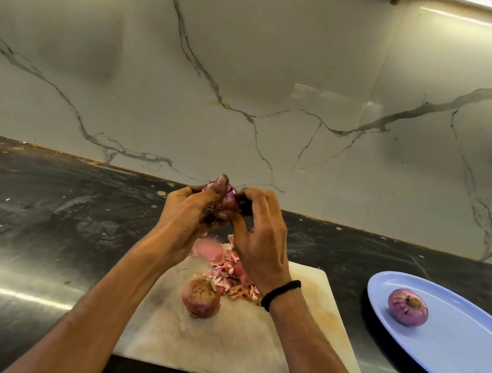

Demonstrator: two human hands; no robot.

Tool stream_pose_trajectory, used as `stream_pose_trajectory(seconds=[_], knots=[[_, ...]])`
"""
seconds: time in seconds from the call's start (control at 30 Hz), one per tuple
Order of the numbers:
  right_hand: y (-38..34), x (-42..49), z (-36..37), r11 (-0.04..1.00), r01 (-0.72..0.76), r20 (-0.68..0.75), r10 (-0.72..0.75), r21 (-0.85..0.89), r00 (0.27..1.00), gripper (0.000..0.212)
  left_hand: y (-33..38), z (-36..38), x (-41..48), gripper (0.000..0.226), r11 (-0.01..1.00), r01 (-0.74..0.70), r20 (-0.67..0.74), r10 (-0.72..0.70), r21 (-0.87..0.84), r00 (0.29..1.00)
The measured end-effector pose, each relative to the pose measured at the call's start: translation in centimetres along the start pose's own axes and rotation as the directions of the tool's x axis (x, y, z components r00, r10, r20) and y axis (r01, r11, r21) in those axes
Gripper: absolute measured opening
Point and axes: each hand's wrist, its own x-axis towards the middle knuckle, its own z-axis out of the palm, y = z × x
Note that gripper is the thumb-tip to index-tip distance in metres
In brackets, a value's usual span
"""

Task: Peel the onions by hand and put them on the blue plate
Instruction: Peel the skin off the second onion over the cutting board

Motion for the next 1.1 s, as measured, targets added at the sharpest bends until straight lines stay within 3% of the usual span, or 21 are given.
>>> stream_pose_trajectory(seconds=[0.2, 0.7, 0.93, 1.1], knots=[[0.11, 0.03, 0.02, 1.000, 0.002, -0.009, -0.003, -0.005, 1.000, 0.027, -0.10, -0.42, 0.38, 0.060, 1.000, 0.004, 0.000, -0.004, 0.017, 1.000], [0.28, 0.24, -0.11, 0.999, 0.034, 0.035, -0.033, -0.039, 0.999, 0.015, -0.33, -0.52, 0.68, 0.065, 1.000, 0.014, -0.024, -0.014, 0.027, 1.000], [-0.14, 0.47, -0.23, 0.999, -0.028, -0.069, 0.030, 0.023, 0.997, 0.014, -0.05, -0.12, 0.31, 0.059, 0.996, 0.032, -0.016, -0.033, -0.083, 0.999], [0.00, 0.49, -0.29, 0.996, -0.072, -0.091, 0.076, 0.048, 0.993, 0.023, 0.05, -0.13, 0.27, 0.060, 0.995, 0.031, -0.017, -0.033, -0.100, 0.999]])
